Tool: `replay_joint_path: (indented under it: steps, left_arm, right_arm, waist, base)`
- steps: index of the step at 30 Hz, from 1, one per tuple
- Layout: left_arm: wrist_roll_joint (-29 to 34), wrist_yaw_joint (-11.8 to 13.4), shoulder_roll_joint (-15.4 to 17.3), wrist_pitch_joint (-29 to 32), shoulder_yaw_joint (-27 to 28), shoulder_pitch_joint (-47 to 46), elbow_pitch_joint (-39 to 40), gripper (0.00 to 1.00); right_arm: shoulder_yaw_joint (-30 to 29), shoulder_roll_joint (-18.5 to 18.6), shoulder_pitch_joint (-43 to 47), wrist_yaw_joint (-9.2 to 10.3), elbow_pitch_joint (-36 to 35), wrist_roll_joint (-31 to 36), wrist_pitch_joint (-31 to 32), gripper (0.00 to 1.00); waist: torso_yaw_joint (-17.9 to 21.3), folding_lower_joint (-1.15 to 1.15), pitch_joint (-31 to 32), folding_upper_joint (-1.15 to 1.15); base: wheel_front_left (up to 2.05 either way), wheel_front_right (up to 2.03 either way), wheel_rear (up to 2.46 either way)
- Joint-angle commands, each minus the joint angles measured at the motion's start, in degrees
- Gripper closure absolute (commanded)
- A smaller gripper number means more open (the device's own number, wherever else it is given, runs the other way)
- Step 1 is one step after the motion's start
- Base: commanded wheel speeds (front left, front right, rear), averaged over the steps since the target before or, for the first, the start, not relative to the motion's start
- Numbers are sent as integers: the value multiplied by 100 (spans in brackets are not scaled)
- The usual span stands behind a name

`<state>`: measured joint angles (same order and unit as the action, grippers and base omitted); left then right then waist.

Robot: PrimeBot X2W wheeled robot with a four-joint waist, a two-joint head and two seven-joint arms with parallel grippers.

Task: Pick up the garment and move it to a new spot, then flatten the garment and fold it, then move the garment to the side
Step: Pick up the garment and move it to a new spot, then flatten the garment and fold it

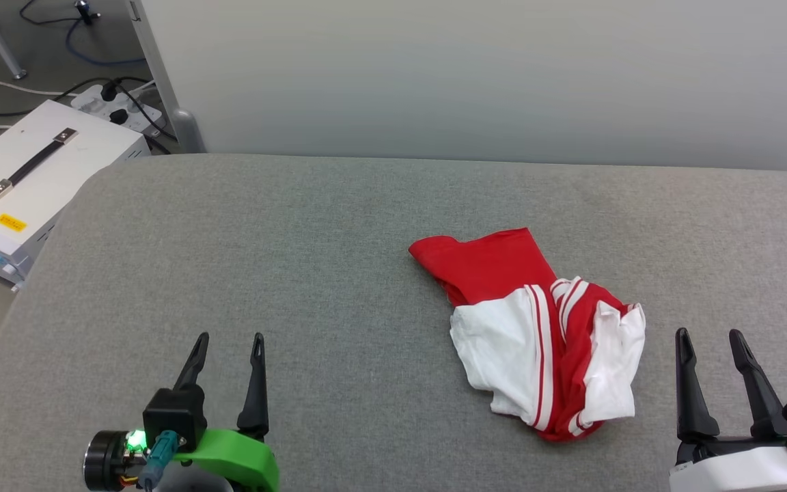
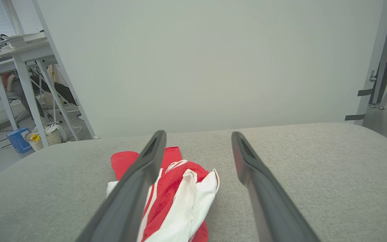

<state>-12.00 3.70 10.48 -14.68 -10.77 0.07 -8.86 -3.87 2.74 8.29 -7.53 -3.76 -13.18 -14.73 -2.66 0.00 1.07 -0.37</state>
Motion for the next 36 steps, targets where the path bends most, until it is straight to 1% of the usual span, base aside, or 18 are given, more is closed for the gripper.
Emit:
replay_joint_path:
  steps: [1, 10, 16, 30, 36]
  left_arm:
    - [85, -60, -60, -31, 55, 122, -24, 0]
    - [356, -298, -293, -31, 351, 325, -103, 0]
    - [483, -417, -384, -31, 488, 340, -162, 0]
    - [705, -598, -509, -31, 669, 349, -283, 0]
    - [736, -683, -502, -31, 757, 235, -320, 0]
  right_arm:
    - [7, 14, 92, 4, 28, 19, -27, 0]
    - [-25, 14, 283, 4, 128, 6, -27, 0]
    - [-25, 14, 300, 4, 165, 6, -27, 0]
    - [-15, 14, 303, 4, 201, -8, -27, 0]
    - [-10, 14, 282, 4, 196, 20, -27, 0]
  waist:
    - [32, 0, 57, 37]
    - [96, 0, 138, 37]
    - [116, 0, 134, 37]
    - [102, 0, 150, 37]
    - [91, 0, 106, 37]
  base:
    - [0, 0, 0]
    - [0, 0, 0]
    - [0, 0, 0]
    - [0, 0, 0]
    - [0, 0, 0]
